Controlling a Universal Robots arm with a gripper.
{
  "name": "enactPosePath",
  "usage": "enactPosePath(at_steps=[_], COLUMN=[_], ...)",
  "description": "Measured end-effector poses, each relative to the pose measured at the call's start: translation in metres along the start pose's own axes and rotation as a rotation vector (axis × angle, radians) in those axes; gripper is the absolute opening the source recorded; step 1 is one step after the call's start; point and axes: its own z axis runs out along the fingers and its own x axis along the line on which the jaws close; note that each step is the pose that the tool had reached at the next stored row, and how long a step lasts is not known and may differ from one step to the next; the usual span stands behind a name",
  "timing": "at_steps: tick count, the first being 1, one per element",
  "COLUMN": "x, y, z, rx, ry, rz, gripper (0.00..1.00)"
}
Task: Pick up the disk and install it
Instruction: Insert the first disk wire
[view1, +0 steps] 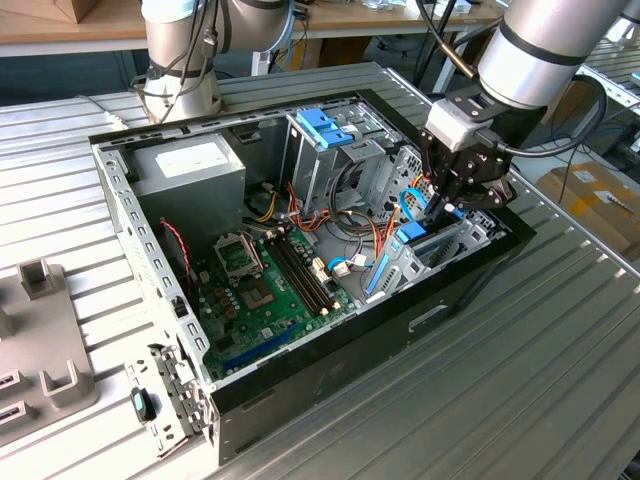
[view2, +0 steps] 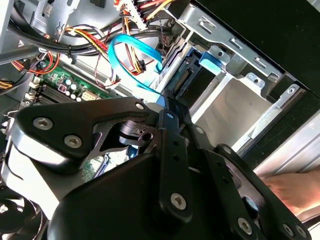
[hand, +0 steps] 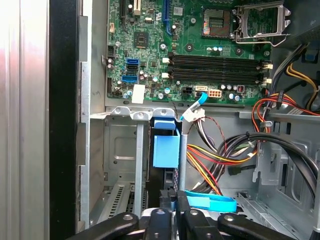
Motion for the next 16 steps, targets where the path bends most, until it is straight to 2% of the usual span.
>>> enactPosePath(at_steps=[1,2,3,8,13,16], x=[0.0000,0.0000,0.0000,0.0000,-0.0004,-0.0004], y=[0.0000,0.0000,0.0000,-0.0001,-0.0007,-0.0007], z=[0.0000,-0.0001,-0.0002,-0.0007,-0.0115,-0.0117], rx=[0.0000,0.0000,-0.0001,-0.0001,0.0000,-0.0001], ry=[0.0001,0.0003,0.0006,0.0007,0.0006,0.0005], rz=[0.000,0.000,0.000,0.000,0.000,0.000], gripper=[0.23,0.23,0.29,0.29,0.29,0.29])
